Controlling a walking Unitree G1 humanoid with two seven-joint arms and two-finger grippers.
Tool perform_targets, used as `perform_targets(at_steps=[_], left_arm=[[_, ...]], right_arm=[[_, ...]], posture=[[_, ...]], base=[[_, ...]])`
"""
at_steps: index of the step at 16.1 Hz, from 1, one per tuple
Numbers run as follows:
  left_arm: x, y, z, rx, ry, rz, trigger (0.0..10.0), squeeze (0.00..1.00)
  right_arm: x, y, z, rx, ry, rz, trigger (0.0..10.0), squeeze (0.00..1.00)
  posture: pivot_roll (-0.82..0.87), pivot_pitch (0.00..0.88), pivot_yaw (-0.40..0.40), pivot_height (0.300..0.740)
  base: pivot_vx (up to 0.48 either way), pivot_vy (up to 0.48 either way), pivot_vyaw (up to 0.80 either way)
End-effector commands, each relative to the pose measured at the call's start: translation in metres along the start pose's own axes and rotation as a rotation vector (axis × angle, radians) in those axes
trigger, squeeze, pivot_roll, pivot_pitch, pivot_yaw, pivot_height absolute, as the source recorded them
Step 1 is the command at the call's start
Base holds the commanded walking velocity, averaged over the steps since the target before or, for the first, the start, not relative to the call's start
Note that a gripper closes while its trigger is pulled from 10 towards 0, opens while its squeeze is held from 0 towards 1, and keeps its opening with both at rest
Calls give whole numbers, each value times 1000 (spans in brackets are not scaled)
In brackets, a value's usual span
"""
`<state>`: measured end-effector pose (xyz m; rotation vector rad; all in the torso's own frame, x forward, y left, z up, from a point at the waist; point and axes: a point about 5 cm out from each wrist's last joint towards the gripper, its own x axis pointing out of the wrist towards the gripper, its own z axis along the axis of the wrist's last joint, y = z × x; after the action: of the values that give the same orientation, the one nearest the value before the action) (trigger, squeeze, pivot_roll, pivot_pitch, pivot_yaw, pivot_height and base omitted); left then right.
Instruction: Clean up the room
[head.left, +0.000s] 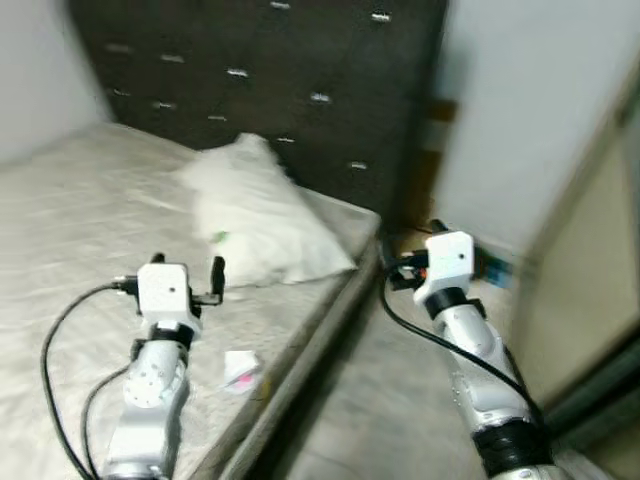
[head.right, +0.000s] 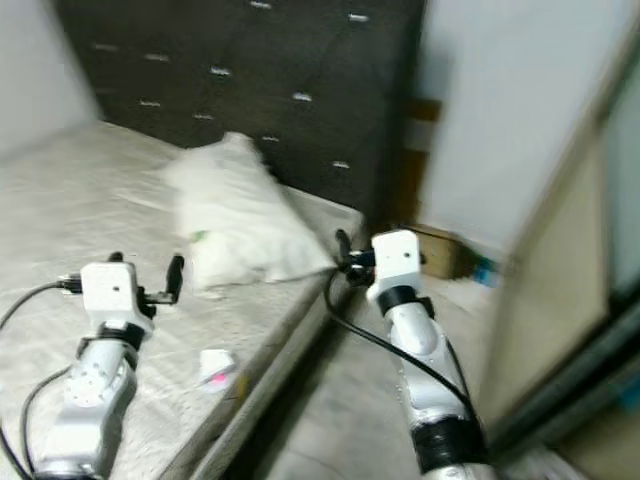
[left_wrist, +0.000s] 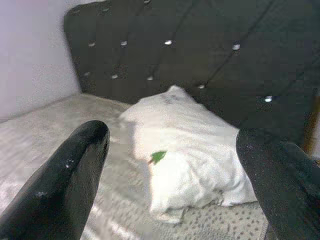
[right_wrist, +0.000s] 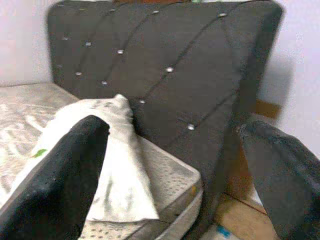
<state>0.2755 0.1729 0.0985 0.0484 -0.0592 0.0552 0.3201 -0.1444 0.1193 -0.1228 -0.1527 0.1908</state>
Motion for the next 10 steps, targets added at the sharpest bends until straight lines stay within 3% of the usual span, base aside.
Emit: perform_targets(at_steps=[1, 4, 8, 10], left_arm=[[0, 2, 1, 23, -4, 12, 10000, 0], [-5, 4, 5, 49, -8, 24, 10000, 0], [-18, 11, 2, 24, 28, -1, 10000, 0], [-16, 11, 10, 48, 8, -4, 10000, 0]], right_arm=[[0, 1, -1, 22, 2, 5, 10000, 1000], [-3, 3, 0, 31, 3, 10, 10000, 1000], [-6, -13, -7, 59, 33, -79, 10000, 1000], [-3, -13, -4, 64, 30, -85, 10000, 1000]], posture=[[-1, 0, -16, 740], [16, 0, -23, 740], [17, 0, -9, 740], [21, 0, -11, 740]], base=[[0, 0, 800], [0, 0, 800], [0, 0, 800], [0, 0, 800]])
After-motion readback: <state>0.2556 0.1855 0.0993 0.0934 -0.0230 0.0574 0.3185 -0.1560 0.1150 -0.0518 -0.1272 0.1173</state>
